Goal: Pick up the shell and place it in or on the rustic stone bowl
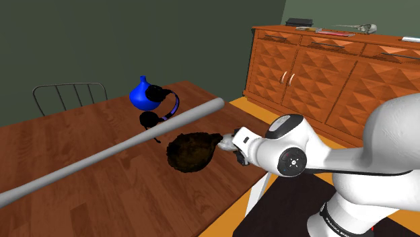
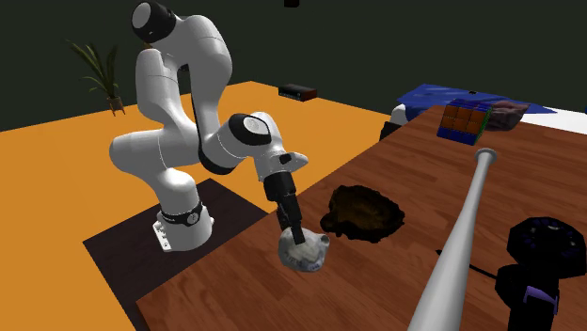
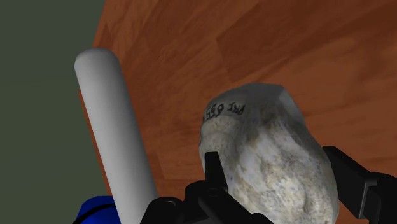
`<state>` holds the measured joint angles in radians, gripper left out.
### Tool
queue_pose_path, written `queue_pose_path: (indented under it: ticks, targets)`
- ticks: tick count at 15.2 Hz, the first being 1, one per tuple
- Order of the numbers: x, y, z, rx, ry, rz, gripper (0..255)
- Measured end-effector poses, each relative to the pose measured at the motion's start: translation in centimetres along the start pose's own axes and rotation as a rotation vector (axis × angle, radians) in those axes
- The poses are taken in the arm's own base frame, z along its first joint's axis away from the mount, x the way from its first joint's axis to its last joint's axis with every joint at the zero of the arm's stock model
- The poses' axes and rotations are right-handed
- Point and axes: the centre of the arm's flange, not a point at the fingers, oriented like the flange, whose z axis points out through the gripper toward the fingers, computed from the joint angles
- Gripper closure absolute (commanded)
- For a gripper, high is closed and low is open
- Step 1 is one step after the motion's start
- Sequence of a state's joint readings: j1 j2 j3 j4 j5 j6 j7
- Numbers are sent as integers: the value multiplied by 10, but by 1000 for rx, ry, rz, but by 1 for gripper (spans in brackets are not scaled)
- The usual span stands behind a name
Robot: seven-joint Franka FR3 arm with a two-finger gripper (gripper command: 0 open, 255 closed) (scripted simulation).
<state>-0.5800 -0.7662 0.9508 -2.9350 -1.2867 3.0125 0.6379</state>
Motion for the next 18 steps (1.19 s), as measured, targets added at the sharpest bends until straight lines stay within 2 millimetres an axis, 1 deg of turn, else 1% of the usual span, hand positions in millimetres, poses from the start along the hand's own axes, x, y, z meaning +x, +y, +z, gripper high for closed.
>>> queue_pose_path:
  ticks: [10, 18]
  targets:
    - [0, 2, -1, 0, 0, 1, 255]
    - [2, 34, -24, -1, 0, 1, 255]
